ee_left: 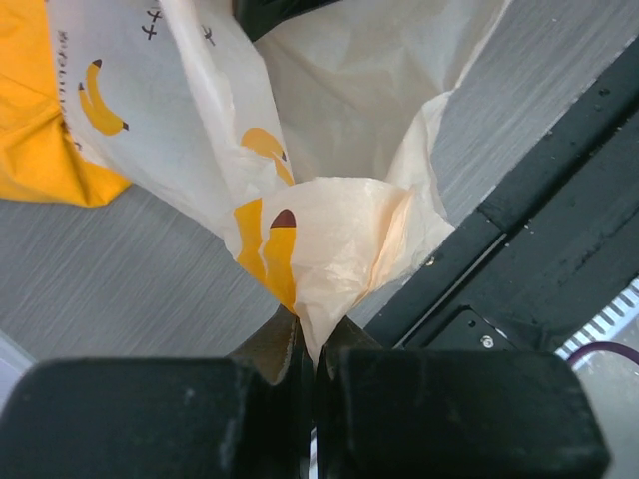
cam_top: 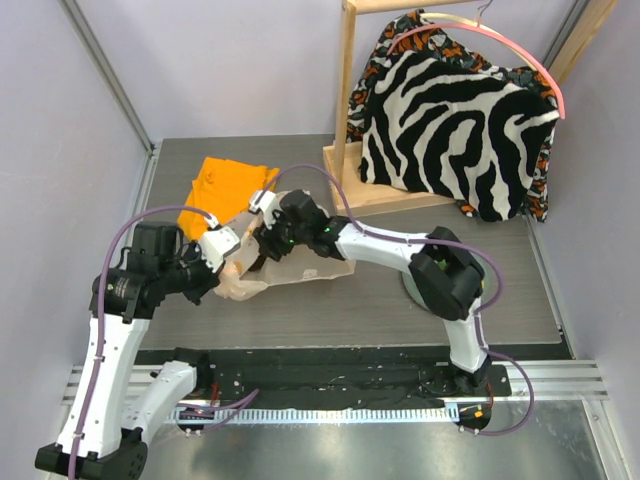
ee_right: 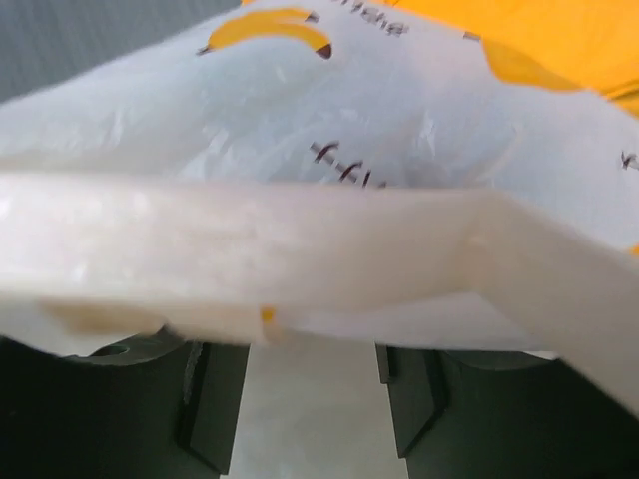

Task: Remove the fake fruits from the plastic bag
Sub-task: Adjust the plastic bag at the center of the board.

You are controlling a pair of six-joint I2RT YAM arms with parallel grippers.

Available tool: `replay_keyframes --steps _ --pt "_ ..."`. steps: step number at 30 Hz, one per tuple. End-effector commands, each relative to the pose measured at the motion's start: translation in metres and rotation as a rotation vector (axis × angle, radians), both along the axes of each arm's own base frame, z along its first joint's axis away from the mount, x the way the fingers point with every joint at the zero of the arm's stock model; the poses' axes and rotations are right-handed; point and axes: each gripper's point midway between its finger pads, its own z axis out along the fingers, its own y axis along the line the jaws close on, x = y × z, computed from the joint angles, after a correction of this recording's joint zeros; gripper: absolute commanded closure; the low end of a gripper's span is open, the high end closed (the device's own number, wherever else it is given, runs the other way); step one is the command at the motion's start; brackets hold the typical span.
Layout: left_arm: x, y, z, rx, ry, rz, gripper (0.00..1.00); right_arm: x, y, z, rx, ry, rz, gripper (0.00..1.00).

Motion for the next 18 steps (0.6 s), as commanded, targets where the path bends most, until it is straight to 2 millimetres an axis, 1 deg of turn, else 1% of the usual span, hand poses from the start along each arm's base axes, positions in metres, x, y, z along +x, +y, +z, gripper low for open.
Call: replay_keyframes --steps 1,2,3,4,5,6,7,8,9,11,15,17,18 --pt "0.017 0.008 0.004 0.026 -0.091 0.053 1.00 0.028 0.040 0.033 0.120 -0.082 -0.057 0.42" --pt "0.019 0.010 0.003 0.032 -0.101 0.062 1.00 0.030 0.046 0.030 0.124 -0.095 -0.068 0.40" --pt "0.024 0.011 0.007 0.035 -0.137 0.072 1.00 0.035 0.047 0.032 0.127 -0.115 -0.105 0.38" --pt "0.027 0.018 0.005 0.058 -0.162 0.106 1.00 0.037 0.049 0.034 0.140 -0.118 -0.127 0.36" --pt "0.029 0.020 0.007 0.065 -0.185 0.116 1.00 0.036 0.052 0.039 0.160 -0.132 -0.134 0.34" --pt "0.033 0.022 0.010 0.069 -0.215 0.124 1.00 0.040 0.052 0.039 0.157 -0.141 -0.160 0.29" --pt "0.032 0.024 0.011 0.077 -0.235 0.128 1.00 0.040 0.053 0.041 0.159 -0.148 -0.164 0.26" --pt "0.032 0.024 0.008 0.077 -0.234 0.128 1.00 0.037 0.056 0.040 0.156 -0.148 -0.158 0.23" --pt "0.032 0.024 0.007 0.075 -0.232 0.126 1.00 0.036 0.057 0.034 0.145 -0.143 -0.154 0.21" --pt "0.031 0.023 0.007 0.066 -0.225 0.132 1.00 0.034 0.058 0.035 0.141 -0.146 -0.153 0.20" --pt "0.038 0.028 0.016 0.076 -0.268 0.170 1.00 0.030 0.052 0.054 0.149 -0.167 -0.150 0.20" --pt "0.038 0.030 0.017 0.080 -0.277 0.180 1.00 0.027 0.046 0.051 0.118 -0.165 -0.142 0.20" --pt "0.037 0.030 0.012 0.077 -0.265 0.185 1.00 0.024 0.041 0.042 0.096 -0.156 -0.143 0.19"
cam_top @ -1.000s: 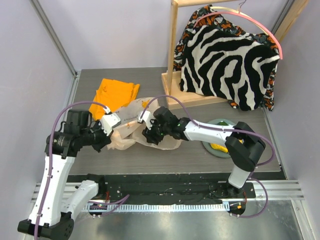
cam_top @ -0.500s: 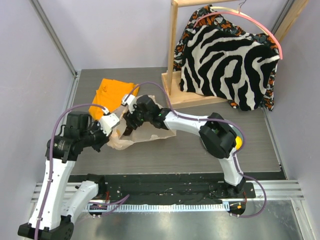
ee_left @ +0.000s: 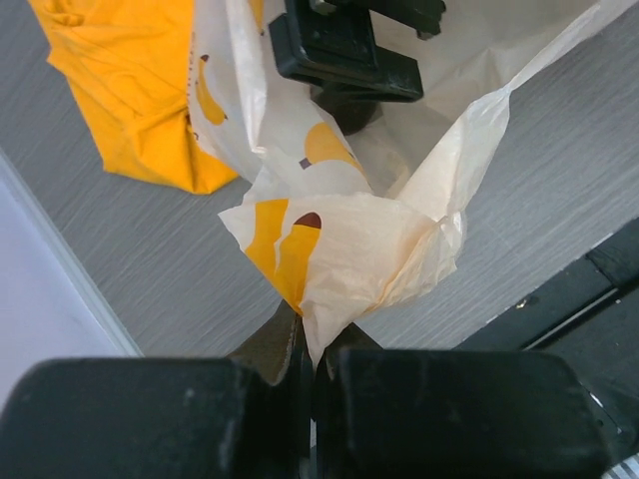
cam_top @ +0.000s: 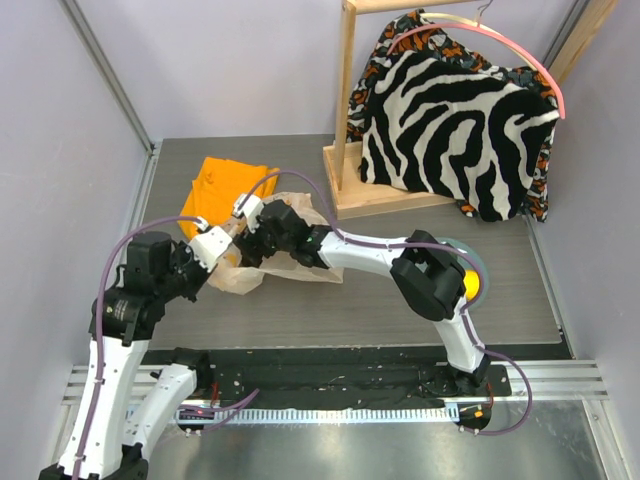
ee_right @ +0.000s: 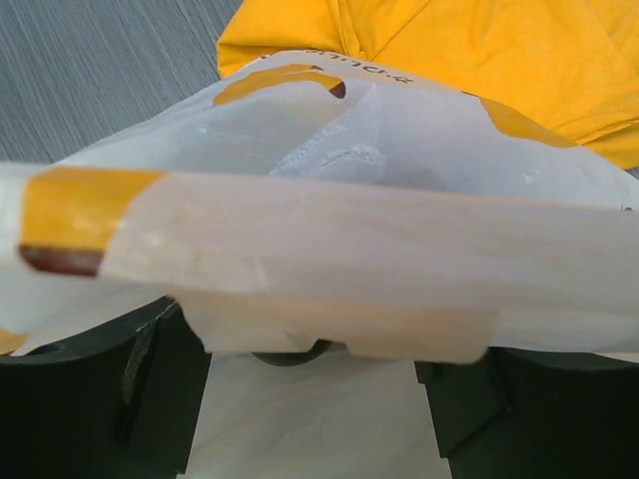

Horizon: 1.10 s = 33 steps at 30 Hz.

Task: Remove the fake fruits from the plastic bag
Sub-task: Adjust the plastic bag at the center of the board.

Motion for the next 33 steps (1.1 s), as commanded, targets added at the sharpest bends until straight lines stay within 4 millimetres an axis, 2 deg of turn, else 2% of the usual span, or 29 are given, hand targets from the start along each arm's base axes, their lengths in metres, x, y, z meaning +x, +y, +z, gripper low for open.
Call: replay_keyframes --steps 1,2,3,4,6,8,9,11,12,13,14,16,17,19,21,22,23,25,26,27,28,29,30,31,32,33 --pt "0.011 0.004 0.009 -0.010 -0.069 0.048 1.00 0.000 -0.008 0.044 0.039 -0.058 -0.024 0.20" --pt "0.011 0.005 0.005 -0.008 -0.062 0.056 1.00 -0.002 -0.012 0.043 0.033 -0.048 -0.027 0.20" --pt "0.011 0.011 -0.005 0.014 -0.040 0.094 1.00 -0.008 -0.018 0.032 0.008 -0.030 -0.021 0.21" --pt "0.012 0.018 -0.010 0.037 -0.039 0.122 1.00 -0.016 -0.021 0.038 0.015 -0.022 0.002 0.22" --pt "0.016 0.032 -0.017 0.103 -0.061 0.167 1.00 -0.028 -0.030 0.028 -0.011 0.000 0.037 0.24" --pt "0.022 0.041 -0.009 0.123 -0.132 0.209 1.00 -0.041 -0.035 0.029 -0.017 0.014 0.088 0.27" --pt "0.021 0.042 -0.001 0.113 -0.177 0.221 1.00 -0.049 -0.040 0.017 -0.039 0.031 0.119 0.29" --pt "0.018 0.036 0.006 0.076 -0.218 0.193 1.00 -0.059 -0.044 0.012 -0.070 0.008 0.182 0.31" --pt "0.014 0.033 0.006 0.068 -0.220 0.174 1.00 -0.063 -0.052 -0.001 -0.101 0.019 0.183 0.31" --pt "0.005 0.017 0.007 0.039 -0.232 0.056 1.00 -0.066 -0.056 -0.006 -0.113 0.021 0.187 0.31" --pt "-0.007 0.013 -0.004 0.047 -0.185 0.005 1.00 -0.068 -0.060 -0.009 -0.123 0.023 0.188 0.32" --pt "-0.020 0.006 -0.011 0.058 -0.169 -0.081 1.00 -0.078 -0.078 -0.020 -0.181 0.042 0.205 0.32" --pt "-0.025 0.009 -0.014 0.110 -0.171 -0.123 1.00 -0.082 -0.083 -0.022 -0.197 0.043 0.207 0.32" --pt "-0.024 0.014 -0.008 0.152 -0.232 -0.132 1.00 -0.088 -0.103 -0.025 -0.227 0.041 0.210 0.32" --pt "-0.011 0.010 0.003 0.172 -0.342 -0.165 1.00 -0.082 -0.118 -0.030 -0.226 0.060 0.168 0.32" --pt "-0.006 0.005 0.009 0.161 -0.382 -0.182 1.00 -0.076 -0.117 -0.028 -0.204 0.065 0.153 0.32" --pt "0.001 -0.009 0.023 0.107 -0.450 -0.227 1.00 -0.075 -0.115 -0.027 -0.181 0.087 0.142 0.32" --pt "0.003 -0.024 0.038 0.028 -0.466 -0.265 1.00 -0.065 -0.101 -0.014 -0.129 0.085 0.141 0.32" --pt "0.008 -0.030 0.034 -0.003 -0.408 -0.278 1.00 -0.063 -0.095 -0.009 -0.111 0.083 0.147 0.33" --pt "0.004 -0.042 0.047 -0.082 -0.381 -0.300 1.00 -0.057 -0.083 0.004 -0.074 0.074 0.149 0.34" --pt "0.003 -0.047 0.050 -0.112 -0.349 -0.314 1.00 -0.054 -0.075 0.001 -0.067 0.087 0.153 0.34" --pt "0.000 -0.051 0.044 -0.138 -0.277 -0.322 1.00 -0.051 -0.069 0.003 -0.058 0.091 0.152 0.35" --pt "0.003 -0.059 0.041 -0.178 -0.214 -0.332 1.00 -0.041 -0.054 0.024 -0.002 0.058 0.151 0.36" --pt "0.004 -0.060 0.050 -0.196 -0.210 -0.325 1.00 -0.038 -0.048 0.028 0.013 0.052 0.154 0.36" --pt "0.006 -0.062 0.052 -0.206 -0.200 -0.322 1.00 -0.036 -0.042 0.021 0.009 0.062 0.161 0.36" --pt "0.009 -0.063 0.052 -0.213 -0.186 -0.315 1.00 -0.031 -0.034 0.030 0.029 0.051 0.159 0.36"
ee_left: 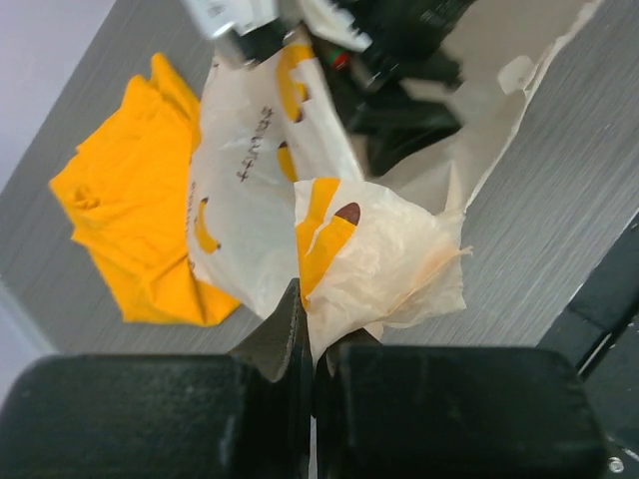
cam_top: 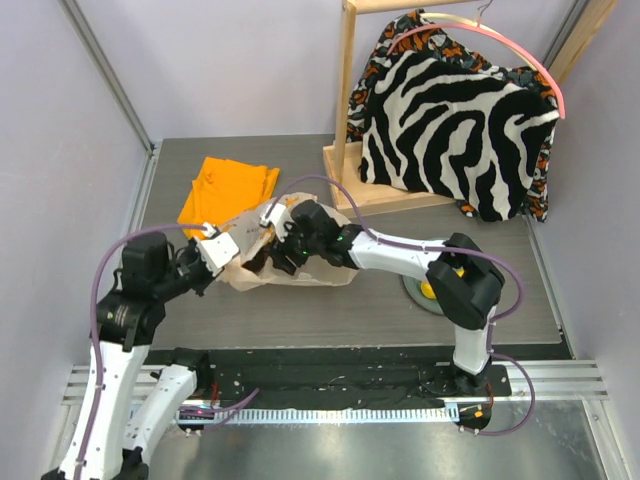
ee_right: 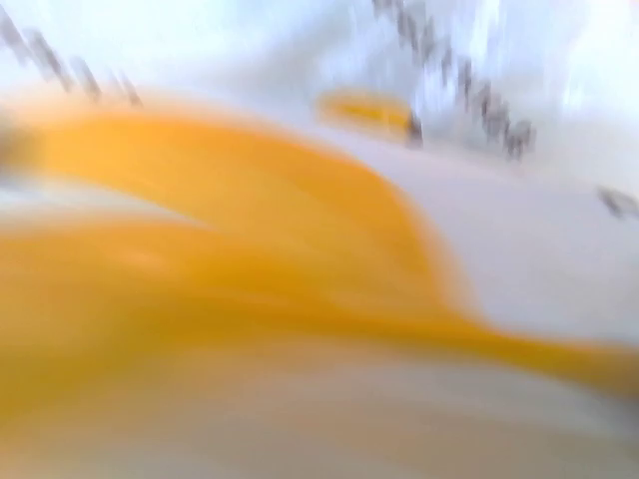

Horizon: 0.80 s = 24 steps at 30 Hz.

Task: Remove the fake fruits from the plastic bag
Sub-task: Take out the fake fruit from the plastic bag.

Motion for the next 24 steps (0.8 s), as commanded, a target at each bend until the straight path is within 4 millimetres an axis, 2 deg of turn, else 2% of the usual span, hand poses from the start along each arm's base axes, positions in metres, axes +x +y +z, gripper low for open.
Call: replay_keyframes --steps 1,2,5,6,8,10,11,18,24 --pt "0.003 -0.023 0.028 -0.132 0.035 -0.049 1.00 0.019 0.050 0.048 0.174 -0.042 0.018 0.36" --pt "0.003 -0.024 0.029 -0.135 0.034 -0.045 1.00 0.020 0.054 0.040 0.167 -0.028 0.016 0.36" --pt "0.004 -0.022 0.031 -0.156 0.033 -0.011 1.00 0.026 0.065 0.043 0.199 -0.019 -0.013 0.35" --pt "0.003 -0.021 0.032 -0.159 0.030 -0.002 1.00 0.036 0.067 0.046 0.209 -0.032 -0.062 0.32" --pt "0.003 -0.017 0.029 -0.155 0.029 0.024 1.00 0.050 0.075 0.063 0.263 -0.068 -0.129 0.29" --pt "0.004 -0.015 0.029 -0.152 0.024 0.040 1.00 0.058 0.079 0.058 0.245 -0.088 -0.163 0.27" --pt "0.005 -0.014 0.027 -0.154 0.032 0.054 1.00 0.061 0.082 0.064 0.248 -0.099 -0.155 0.27" --pt "0.006 -0.011 0.023 -0.157 0.035 0.075 1.00 0.054 0.072 0.036 0.163 -0.075 -0.213 0.34" --pt "0.009 -0.011 0.020 -0.157 0.033 0.082 1.00 0.070 0.056 0.004 0.057 -0.135 -0.313 0.36"
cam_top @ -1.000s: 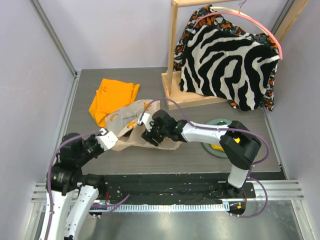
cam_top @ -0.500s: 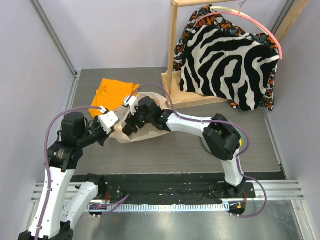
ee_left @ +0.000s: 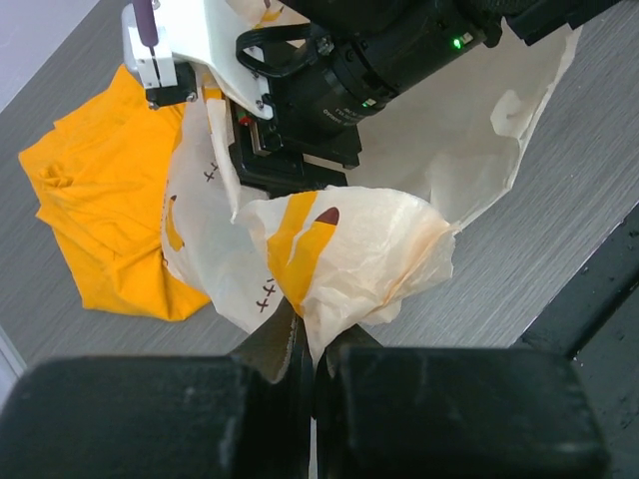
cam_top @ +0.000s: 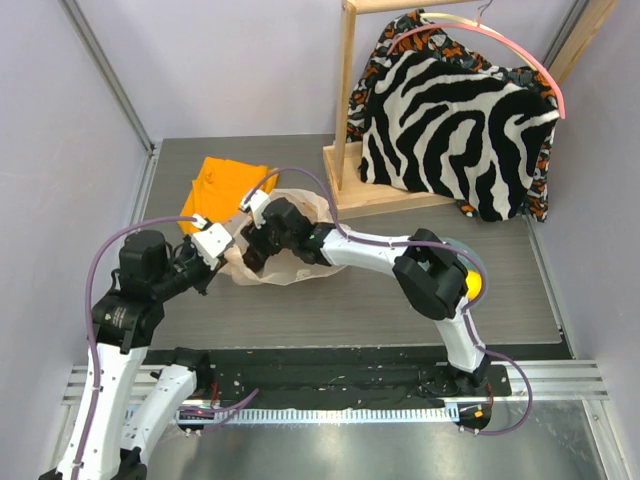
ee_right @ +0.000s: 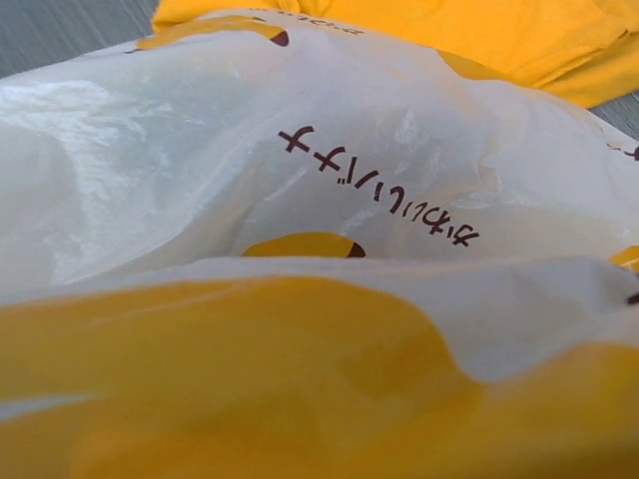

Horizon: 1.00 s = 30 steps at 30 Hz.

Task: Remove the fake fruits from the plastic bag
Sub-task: Take out the fake fruit from the plastic bag.

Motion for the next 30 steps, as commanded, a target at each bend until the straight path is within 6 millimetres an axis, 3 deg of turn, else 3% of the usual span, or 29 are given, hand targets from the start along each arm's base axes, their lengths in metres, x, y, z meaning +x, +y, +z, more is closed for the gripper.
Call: replay_keyframes --steps 1,5,7,9,11,13,15,16,18,19,21,22,26,30 --pt "0.007 -0.001 0.009 -0.018 -0.045 0.013 1.00 0.019 -0.009 -0.010 -0.055 -0.065 -0.103 0.36" --pt "0.008 0.000 0.009 -0.015 -0.049 0.020 1.00 0.025 -0.008 -0.030 -0.095 -0.079 -0.109 0.36" --pt "0.007 0.001 0.007 -0.012 -0.048 0.024 1.00 0.025 -0.007 -0.035 -0.099 -0.073 -0.105 0.42" --pt "0.006 0.001 0.007 -0.014 -0.048 0.023 1.00 0.020 -0.004 -0.039 -0.098 -0.060 -0.079 0.51" --pt "0.006 0.001 0.006 -0.017 -0.045 0.023 1.00 0.018 -0.004 -0.038 -0.099 -0.056 -0.065 0.77" --pt "0.007 0.001 0.006 -0.018 -0.048 0.023 1.00 0.015 -0.003 -0.026 -0.085 -0.067 -0.040 0.98" --pt "0.008 0.000 0.006 -0.017 -0.051 0.023 1.00 0.013 -0.005 -0.012 -0.079 -0.086 -0.021 0.99" --pt "0.009 0.001 0.006 -0.018 -0.053 0.024 1.00 0.009 -0.004 0.011 -0.045 -0.100 0.008 0.99" --pt "0.010 0.000 0.005 -0.019 -0.054 0.020 1.00 -0.001 -0.005 0.031 -0.008 -0.081 0.086 0.99" --pt "0.011 -0.001 0.004 -0.020 -0.052 0.018 1.00 -0.009 -0.008 0.059 0.042 -0.074 0.147 0.99" --pt "0.012 -0.002 0.004 -0.021 -0.051 0.012 1.00 -0.020 -0.015 0.079 0.058 -0.083 0.207 0.99" --pt "0.013 -0.002 0.004 -0.021 -0.053 0.012 1.00 -0.029 -0.019 0.103 0.097 -0.101 0.250 0.99" --pt "0.019 -0.004 0.003 -0.025 -0.062 0.012 1.00 -0.046 -0.036 0.136 0.129 -0.148 0.320 0.99" --pt "0.023 -0.004 0.008 -0.034 -0.079 0.024 1.00 -0.061 -0.046 0.145 0.124 -0.146 0.359 0.99"
